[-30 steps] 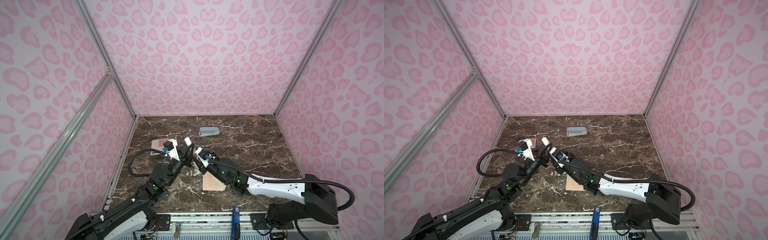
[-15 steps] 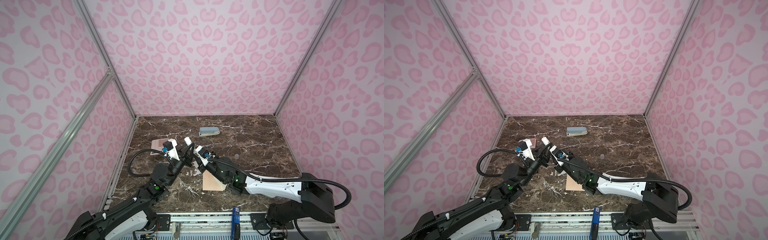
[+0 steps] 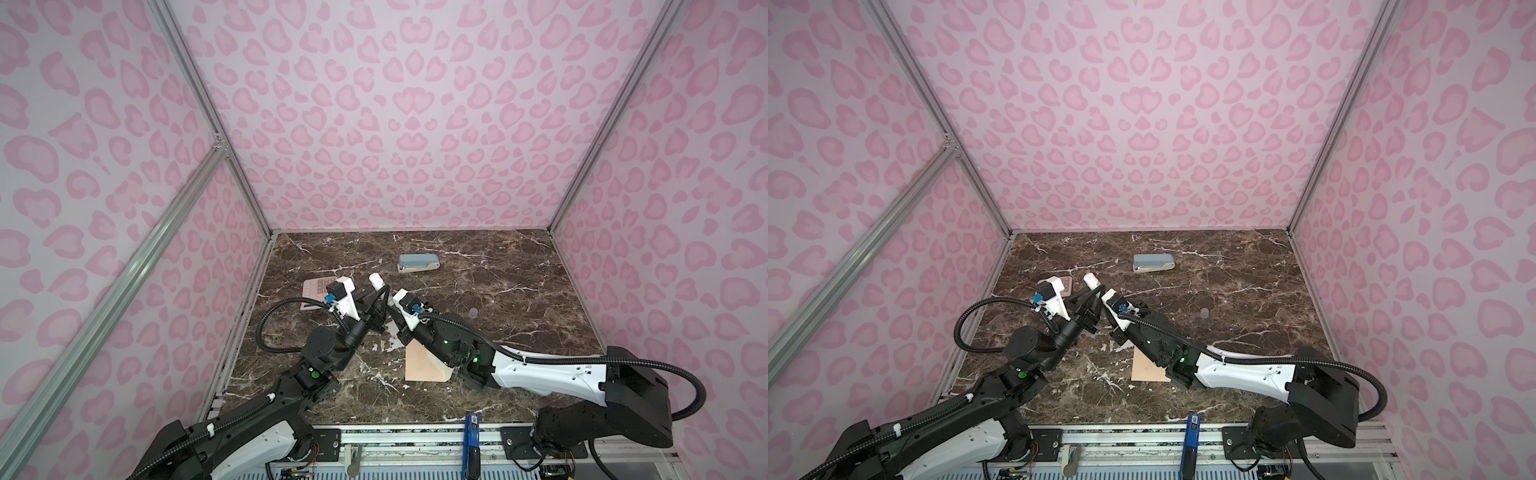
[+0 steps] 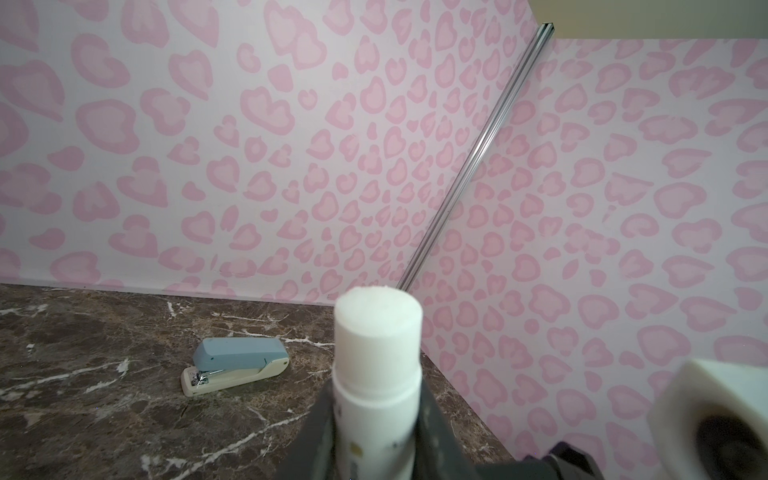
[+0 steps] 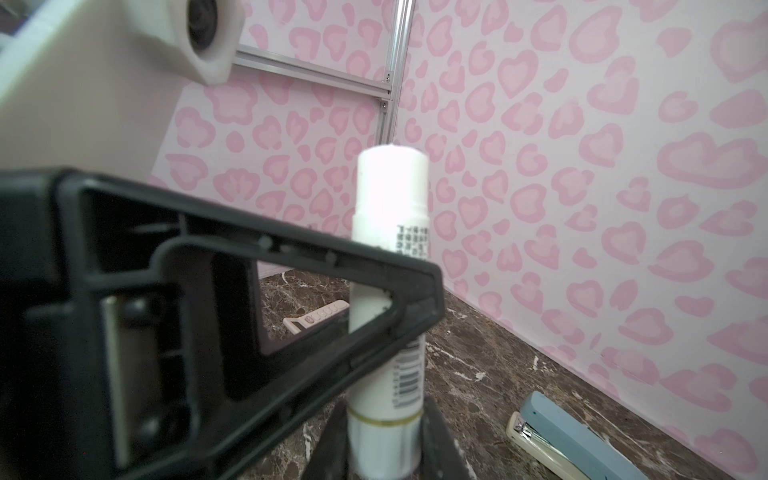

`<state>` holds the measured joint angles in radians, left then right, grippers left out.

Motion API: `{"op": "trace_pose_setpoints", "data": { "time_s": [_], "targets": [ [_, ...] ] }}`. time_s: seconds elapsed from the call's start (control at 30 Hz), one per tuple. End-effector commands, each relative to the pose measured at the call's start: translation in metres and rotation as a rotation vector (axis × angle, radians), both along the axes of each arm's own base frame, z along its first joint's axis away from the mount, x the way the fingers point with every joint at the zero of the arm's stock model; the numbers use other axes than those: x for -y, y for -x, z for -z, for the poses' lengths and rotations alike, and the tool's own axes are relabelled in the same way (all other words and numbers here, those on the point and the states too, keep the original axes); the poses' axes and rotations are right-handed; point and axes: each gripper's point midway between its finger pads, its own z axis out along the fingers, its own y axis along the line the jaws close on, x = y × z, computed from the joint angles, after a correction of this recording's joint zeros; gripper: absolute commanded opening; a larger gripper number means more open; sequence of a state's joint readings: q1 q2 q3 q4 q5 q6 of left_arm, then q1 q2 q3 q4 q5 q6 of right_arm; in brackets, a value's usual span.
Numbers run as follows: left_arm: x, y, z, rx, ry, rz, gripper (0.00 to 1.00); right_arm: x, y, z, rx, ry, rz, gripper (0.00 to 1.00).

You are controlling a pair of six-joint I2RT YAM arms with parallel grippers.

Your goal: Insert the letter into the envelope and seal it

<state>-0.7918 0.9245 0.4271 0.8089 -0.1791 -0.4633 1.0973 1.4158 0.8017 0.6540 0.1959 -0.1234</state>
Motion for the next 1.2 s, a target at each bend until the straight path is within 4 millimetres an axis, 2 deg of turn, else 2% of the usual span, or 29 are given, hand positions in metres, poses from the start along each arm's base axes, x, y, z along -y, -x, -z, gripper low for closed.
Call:
{"op": "trace_pose_setpoints", "data": {
  "time_s": [0.0,0.27,0.57,0.93,1.17],
  "targets": [
    [0.013,0.007,-0.002,0.008,0.001,0.087,0.04,-0.004,0.008,-0.014,-0.016,-0.065,-0.06,0.19],
    [0.006,0.017,-0.001,0.011,0.004,0.205,0.04,0.01,0.025,-0.021,-0.113,-0.106,-0.202,0.11],
    [0.022,0.039,0.003,0.008,-0.06,0.424,0.04,0.016,0.057,-0.032,-0.254,-0.162,-0.478,0.09],
    [0.022,0.05,0.001,0.034,-0.058,0.467,0.04,0.032,0.057,-0.039,-0.36,-0.285,-0.612,0.09],
    [0.023,0.05,-0.002,0.039,-0.053,0.473,0.04,0.033,0.051,-0.031,-0.37,-0.262,-0.584,0.09]
  ]
}}
